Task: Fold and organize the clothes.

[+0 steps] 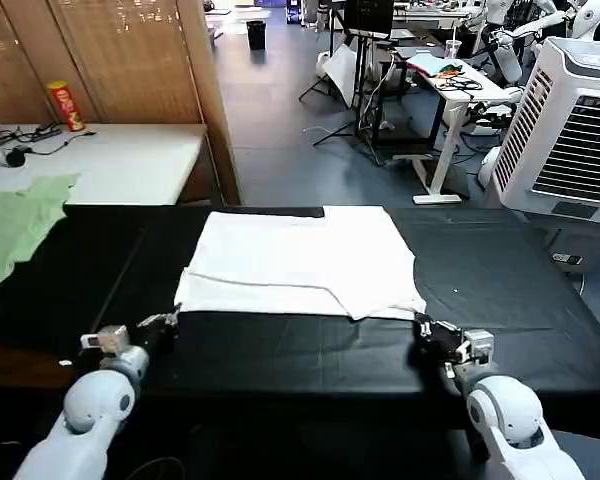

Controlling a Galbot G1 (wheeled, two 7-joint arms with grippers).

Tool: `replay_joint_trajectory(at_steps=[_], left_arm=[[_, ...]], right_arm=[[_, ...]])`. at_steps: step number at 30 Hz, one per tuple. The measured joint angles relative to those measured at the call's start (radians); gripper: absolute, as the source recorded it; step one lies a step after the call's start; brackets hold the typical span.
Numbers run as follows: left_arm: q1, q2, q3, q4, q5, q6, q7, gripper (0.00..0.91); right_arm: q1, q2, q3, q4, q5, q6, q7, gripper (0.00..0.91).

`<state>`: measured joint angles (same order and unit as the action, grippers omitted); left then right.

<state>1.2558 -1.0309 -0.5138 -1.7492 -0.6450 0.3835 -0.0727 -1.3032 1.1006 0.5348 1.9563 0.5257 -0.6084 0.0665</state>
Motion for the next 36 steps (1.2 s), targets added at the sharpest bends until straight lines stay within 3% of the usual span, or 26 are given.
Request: replay_joint_trajectory(at_steps=[15, 16, 17, 20, 30, 34, 36], left_arm=[[0.293, 0.055, -0.111, -0.257, 0.012, 0.025, -0.031, 0.0], [0.313, 0.055, -0.118, -0.275, 0.014, 0.025, -0.031, 0.829], [0.327, 0.055, -0.123, -0.288, 0.015, 0.025, -0.033, 0.878], [0.348, 0.051, -0.134, -0.316, 0.023, 0.027, -0.05, 0.878], [0.406, 0.055, -0.18, -0.393, 0.025, 0.098, -0.09, 0.878], [0.4, 0.062, -0.203, -0.435, -0.019, 0.117, -0.129, 0.878], [0.387, 0.07, -0.213, -0.45, -0.034, 0.115, -0.13, 0.878]], right_arm=[[-0.234, -0.01, 0.033, 0.202, 0.014, -0.085, 0.078, 0.0], [-0.243, -0.012, 0.033, 0.21, 0.014, -0.093, 0.076, 0.156], [-0.253, -0.014, 0.034, 0.219, 0.014, -0.102, 0.073, 0.878], [-0.277, -0.02, 0.045, 0.251, 0.019, -0.127, 0.071, 0.878], [-0.31, -0.055, 0.114, 0.383, 0.048, -0.128, 0.072, 0.878], [-0.237, -0.076, 0.113, 0.357, 0.05, -0.128, 0.047, 0.878], [-0.156, -0.083, 0.096, 0.298, 0.055, -0.085, 0.04, 0.878]])
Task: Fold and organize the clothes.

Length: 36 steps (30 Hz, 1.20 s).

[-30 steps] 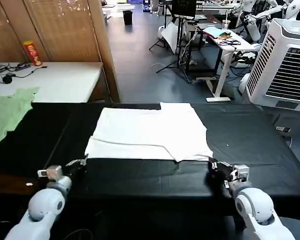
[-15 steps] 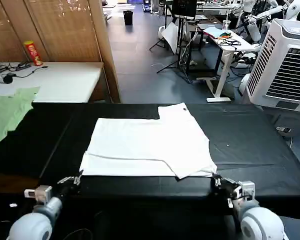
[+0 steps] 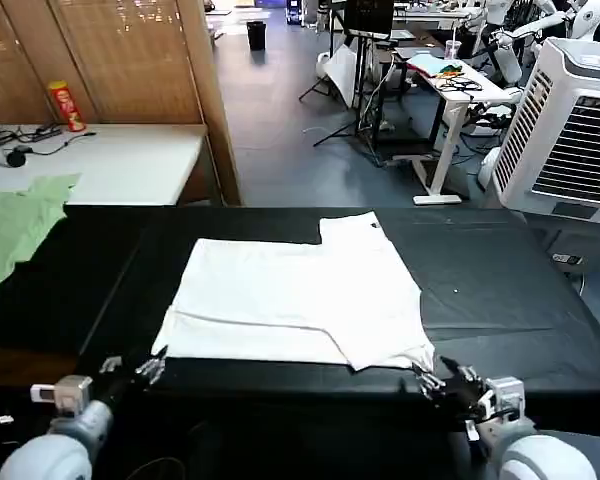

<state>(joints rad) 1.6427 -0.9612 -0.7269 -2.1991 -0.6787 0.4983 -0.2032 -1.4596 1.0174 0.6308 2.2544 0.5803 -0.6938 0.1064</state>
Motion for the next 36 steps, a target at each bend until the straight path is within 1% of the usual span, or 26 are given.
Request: replay_joint_trajectory(at_steps=[3, 5, 7, 11, 16, 19, 21, 25, 29, 36], left_arm=[[-0.046, 0.02, 0.004, 0.003, -0.044, 0.001, 0.004, 0.878], [-0.111, 0.035, 0.021, 0.026, -0.077, 0.008, 0.004, 0.878], [-0.194, 0.04, 0.046, 0.063, -0.11, 0.018, 0.008, 0.878], [-0.406, 0.04, 0.124, 0.198, -0.135, 0.024, 0.012, 0.878], [-0.661, 0.023, 0.258, 0.402, -0.152, 0.024, 0.012, 0.878], [-0.794, -0.001, 0.332, 0.53, -0.157, 0.031, 0.013, 0.878], [-0.862, -0.018, 0.373, 0.607, -0.155, 0.037, 0.02, 0.878], [-0.965, -0.057, 0.437, 0.752, -0.158, 0.06, 0.053, 0.878], [-1.044, -0.091, 0.479, 0.875, -0.126, 0.073, 0.1, 0.878], [-1.136, -0.133, 0.522, 1.034, -0.066, 0.055, 0.14, 0.878]], right_arm=[[0.136, 0.0, -0.042, -0.105, -0.002, 0.061, -0.008, 0.878], [0.246, 0.005, -0.082, -0.191, -0.003, 0.093, -0.01, 0.878], [0.351, 0.011, -0.125, -0.281, -0.008, 0.12, -0.011, 0.878], [0.551, 0.034, -0.228, -0.476, -0.009, 0.153, -0.01, 0.878], [0.739, 0.072, -0.327, -0.685, -0.016, 0.156, -0.006, 0.878], [0.824, 0.105, -0.375, -0.797, -0.046, 0.156, -0.003, 0.878], [0.874, 0.13, -0.401, -0.866, -0.081, 0.149, -0.003, 0.878], [0.951, 0.179, -0.424, -0.984, -0.103, 0.132, -0.03, 0.878], [1.012, 0.228, -0.432, -1.086, -0.11, 0.136, -0.058, 0.878], [1.074, 0.284, -0.433, -1.221, -0.132, 0.144, -0.08, 0.878]])
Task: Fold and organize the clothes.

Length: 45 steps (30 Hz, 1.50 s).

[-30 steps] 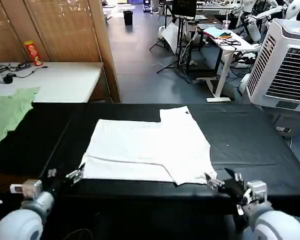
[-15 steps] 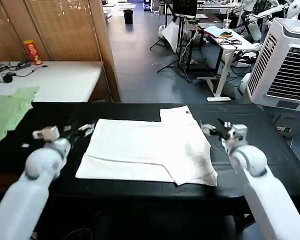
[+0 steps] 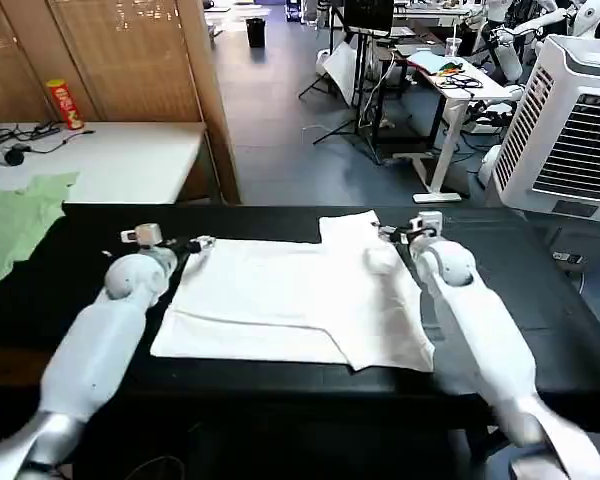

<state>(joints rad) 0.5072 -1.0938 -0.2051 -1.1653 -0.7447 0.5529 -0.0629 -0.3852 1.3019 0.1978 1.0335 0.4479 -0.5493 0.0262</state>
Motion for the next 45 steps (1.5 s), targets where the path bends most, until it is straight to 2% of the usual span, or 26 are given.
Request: replay_joint_trajectory(at_steps=[8, 11, 12, 13, 15, 16, 17, 19, 22, 26, 34, 39, 45], left_arm=[[-0.064, -0.033, 0.01, 0.13, 0.026, -0.025, 0.007, 0.878], [-0.072, -0.038, 0.016, 0.159, 0.037, -0.03, 0.018, 0.653], [-0.074, -0.039, 0.019, 0.164, 0.042, -0.032, 0.022, 0.468], [-0.075, -0.039, 0.021, 0.168, 0.046, -0.034, 0.024, 0.215], [-0.077, -0.041, 0.024, 0.176, 0.051, -0.036, 0.026, 0.127], [-0.077, -0.041, 0.025, 0.18, 0.053, -0.036, 0.027, 0.107], [-0.078, -0.041, 0.025, 0.183, 0.054, -0.035, 0.027, 0.078], [-0.078, -0.039, 0.028, 0.186, 0.059, -0.034, 0.032, 0.049], [-0.076, -0.037, 0.03, 0.186, 0.062, -0.034, 0.037, 0.02], [-0.073, -0.037, 0.032, 0.186, 0.066, -0.032, 0.042, 0.01], [-0.073, -0.035, 0.033, 0.182, 0.069, -0.03, 0.045, 0.0], [-0.066, -0.028, 0.032, 0.163, 0.063, -0.031, 0.049, 0.0], [-0.032, 0.007, 0.028, 0.095, 0.035, -0.025, 0.032, 0.0]], right_arm=[[0.019, 0.024, 0.004, -0.075, -0.021, 0.004, 0.003, 0.878], [0.02, 0.031, 0.012, -0.089, -0.022, 0.003, 0.006, 0.878], [0.02, 0.032, 0.015, -0.091, -0.021, 0.0, 0.007, 0.761], [0.02, 0.033, 0.018, -0.091, -0.02, -0.001, 0.007, 0.653], [0.019, 0.034, 0.021, -0.094, -0.015, -0.009, 0.007, 0.497], [0.017, 0.035, 0.022, -0.097, -0.009, -0.013, 0.007, 0.449], [0.016, 0.037, 0.025, -0.1, -0.003, -0.015, 0.008, 0.351], [0.014, 0.042, 0.033, -0.105, 0.004, -0.017, 0.009, 0.205], [0.007, 0.046, 0.042, -0.103, 0.016, -0.019, 0.012, 0.088], [0.003, 0.049, 0.049, -0.101, 0.018, -0.014, 0.011, 0.068], [-0.019, 0.034, 0.052, -0.058, 0.03, 0.037, -0.008, 0.029], [-0.044, 0.006, 0.056, 0.014, 0.086, 0.072, -0.024, 0.02], [-0.088, -0.045, 0.062, 0.14, 0.143, 0.056, -0.013, 0.01]])
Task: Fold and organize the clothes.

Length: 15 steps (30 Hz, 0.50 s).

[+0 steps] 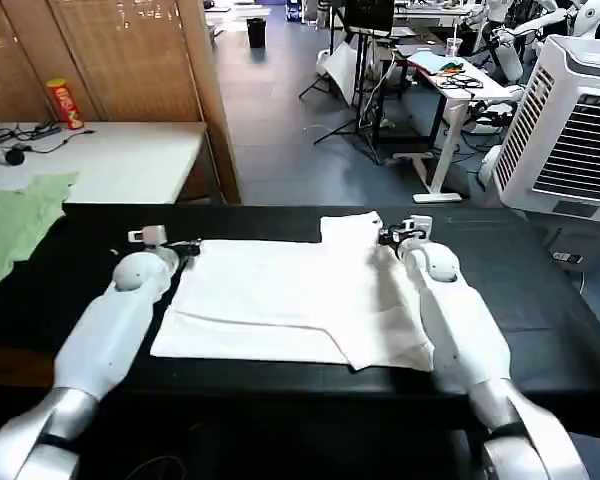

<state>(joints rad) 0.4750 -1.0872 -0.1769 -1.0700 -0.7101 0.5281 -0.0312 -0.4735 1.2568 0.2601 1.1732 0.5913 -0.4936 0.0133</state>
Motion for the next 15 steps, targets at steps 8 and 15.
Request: replay_joint_trajectory(at_steps=[8, 15], left_arm=[[0.088, 0.086, -0.019, -0.199, -0.083, 0.018, -0.046, 0.0], [0.231, 0.221, -0.081, -0.423, -0.134, -0.002, -0.047, 0.0]], right_arm=[[-0.121, -0.118, 0.018, 0.237, 0.057, -0.063, 0.028, 0.0], [-0.268, -0.217, 0.04, 0.431, 0.089, -0.113, 0.062, 0.0]])
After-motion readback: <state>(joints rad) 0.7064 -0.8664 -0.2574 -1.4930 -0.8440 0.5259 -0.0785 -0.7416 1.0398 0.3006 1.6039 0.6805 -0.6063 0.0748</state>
